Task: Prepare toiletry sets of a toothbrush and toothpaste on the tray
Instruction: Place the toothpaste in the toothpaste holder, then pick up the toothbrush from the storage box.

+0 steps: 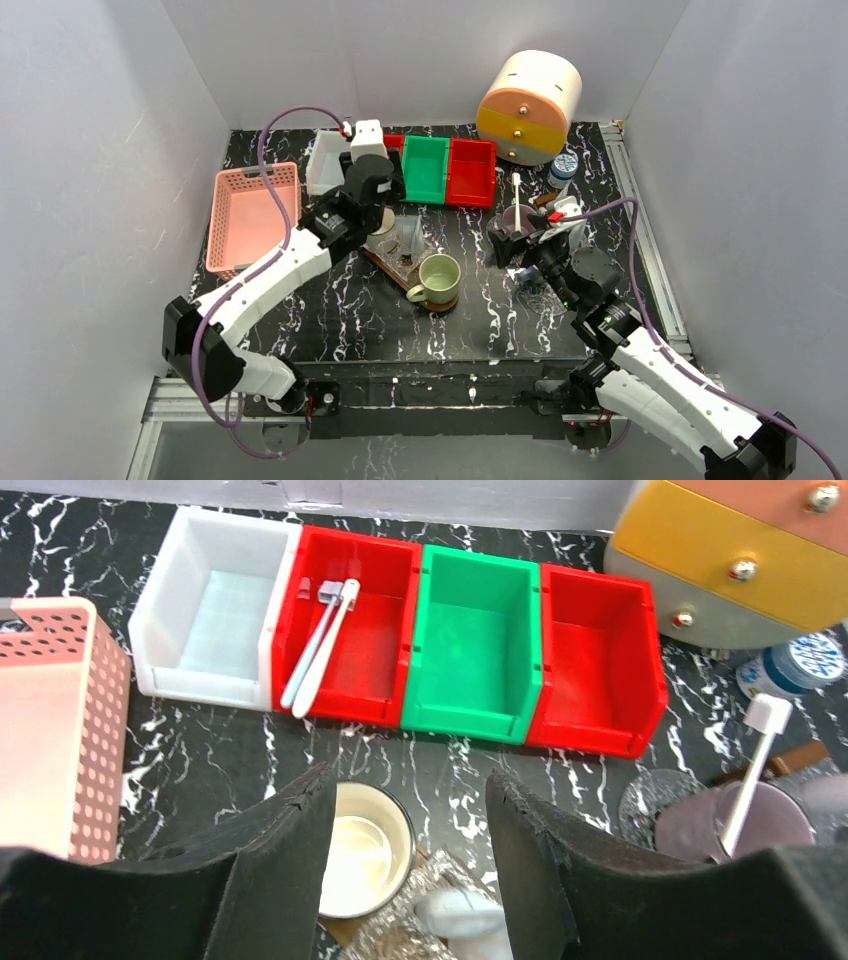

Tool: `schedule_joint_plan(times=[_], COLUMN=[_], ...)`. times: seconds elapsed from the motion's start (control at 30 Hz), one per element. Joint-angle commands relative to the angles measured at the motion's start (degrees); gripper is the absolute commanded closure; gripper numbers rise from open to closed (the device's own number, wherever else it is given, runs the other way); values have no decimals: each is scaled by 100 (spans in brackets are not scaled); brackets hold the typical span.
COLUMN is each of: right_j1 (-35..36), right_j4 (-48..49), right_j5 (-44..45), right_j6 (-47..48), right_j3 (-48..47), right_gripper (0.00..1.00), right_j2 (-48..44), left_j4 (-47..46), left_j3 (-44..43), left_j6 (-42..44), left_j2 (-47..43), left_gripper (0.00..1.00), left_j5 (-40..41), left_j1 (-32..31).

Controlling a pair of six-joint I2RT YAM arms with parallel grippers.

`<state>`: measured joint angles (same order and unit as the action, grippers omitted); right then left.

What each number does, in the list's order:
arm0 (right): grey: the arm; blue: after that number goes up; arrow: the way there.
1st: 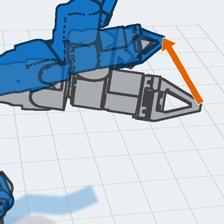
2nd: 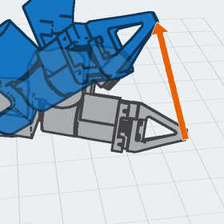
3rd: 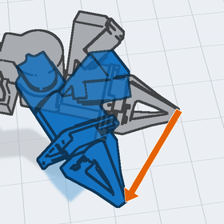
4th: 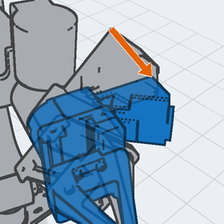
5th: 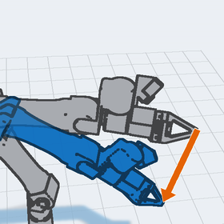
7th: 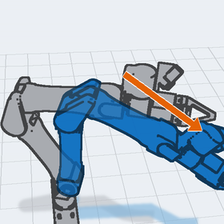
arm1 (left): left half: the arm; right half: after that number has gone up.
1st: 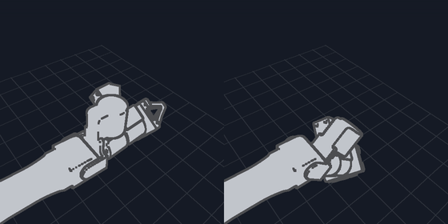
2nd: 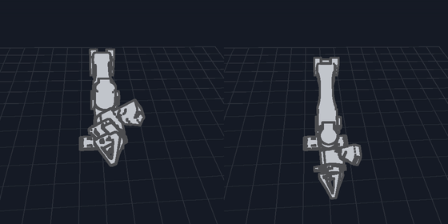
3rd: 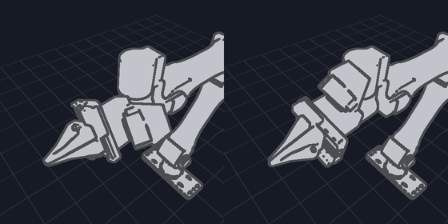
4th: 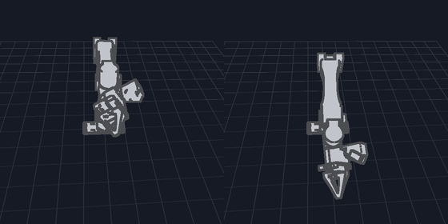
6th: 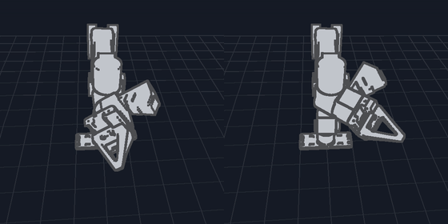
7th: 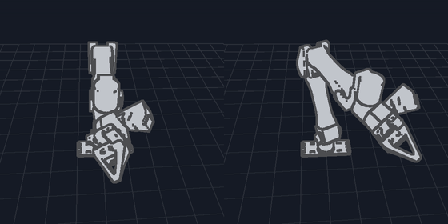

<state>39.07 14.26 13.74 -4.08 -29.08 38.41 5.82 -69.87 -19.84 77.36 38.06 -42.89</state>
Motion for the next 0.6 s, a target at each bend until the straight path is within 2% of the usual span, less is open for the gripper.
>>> schedule_joint_plan(times=[0.0,0.1,0.33,0.57], right_j1=[-4,0,-3,2], right_j4=[-60,-164,-283,-301], right_j5=[76,79,128,202], right_j6=[74,43,74,192], right_j3=[-313,-401,-744,-976], right_gripper=[1,1,1,1], right_j2=[-28,26,335,750], left_j4=[570,831,1221,1611], left_j3=[-574,-1072,-2354,-3555], left_j6=[314,520,832,1195], left_j2=[468,1008,2553,3870], left_gripper=[45,45,52,58], left_j5=[-564,-795,-1144,-1196], left_j1=[508,840,1471,1752])
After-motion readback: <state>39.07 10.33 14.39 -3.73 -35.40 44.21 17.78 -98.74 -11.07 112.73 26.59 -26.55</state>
